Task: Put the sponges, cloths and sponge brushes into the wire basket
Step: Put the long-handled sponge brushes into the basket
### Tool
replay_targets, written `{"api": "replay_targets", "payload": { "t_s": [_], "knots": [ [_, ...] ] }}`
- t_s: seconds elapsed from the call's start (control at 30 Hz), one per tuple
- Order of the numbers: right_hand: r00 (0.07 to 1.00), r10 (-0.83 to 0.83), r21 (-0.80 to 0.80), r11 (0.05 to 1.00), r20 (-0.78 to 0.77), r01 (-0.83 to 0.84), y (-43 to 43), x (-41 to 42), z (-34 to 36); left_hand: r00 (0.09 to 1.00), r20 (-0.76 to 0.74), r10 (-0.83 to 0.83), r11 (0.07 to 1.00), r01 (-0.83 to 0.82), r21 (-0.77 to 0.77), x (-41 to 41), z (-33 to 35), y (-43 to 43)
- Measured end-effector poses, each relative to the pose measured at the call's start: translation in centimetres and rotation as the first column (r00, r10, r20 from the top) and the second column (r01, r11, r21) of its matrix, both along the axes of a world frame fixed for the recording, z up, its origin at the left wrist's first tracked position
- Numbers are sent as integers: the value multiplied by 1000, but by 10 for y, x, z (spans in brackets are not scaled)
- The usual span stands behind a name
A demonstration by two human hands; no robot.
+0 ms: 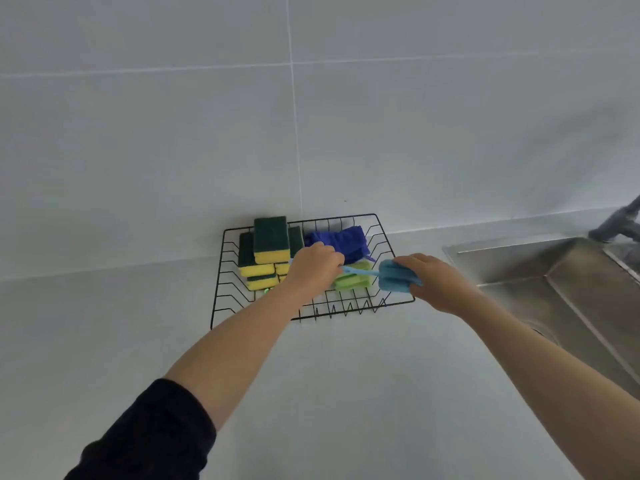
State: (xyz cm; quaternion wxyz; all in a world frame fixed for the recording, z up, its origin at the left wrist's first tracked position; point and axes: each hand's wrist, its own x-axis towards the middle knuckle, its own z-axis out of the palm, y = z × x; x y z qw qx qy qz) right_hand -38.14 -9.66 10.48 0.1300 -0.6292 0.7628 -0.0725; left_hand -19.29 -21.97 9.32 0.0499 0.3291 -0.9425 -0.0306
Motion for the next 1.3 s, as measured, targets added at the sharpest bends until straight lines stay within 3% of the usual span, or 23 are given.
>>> {"api": "replay_targets", "payload": {
  "t_s": [0.23,0.47,0.9,1.1,1.3],
  "knots": [
    [990,142,116,983,0,-141,-55,26,-20,984,144,109,990,-120,73,43,-26,-13],
    [971,240,262,937,5,-233,-81,31,-50,963,212,164,931,-222,290,45,-54,-29],
    [969,246,424,874,40,-239,-98,32,-86,940,298,166,866,-283,411,35,-94,-38],
    [971,240,429,875,12,-222,-98,31,-71,960,214,181,874,-257,413,46,-83,-38],
    [973,228,300,927,20,-224,-96,44,-34,962,19,272,929,-268,255,78,-58,-32]
  ]
}}
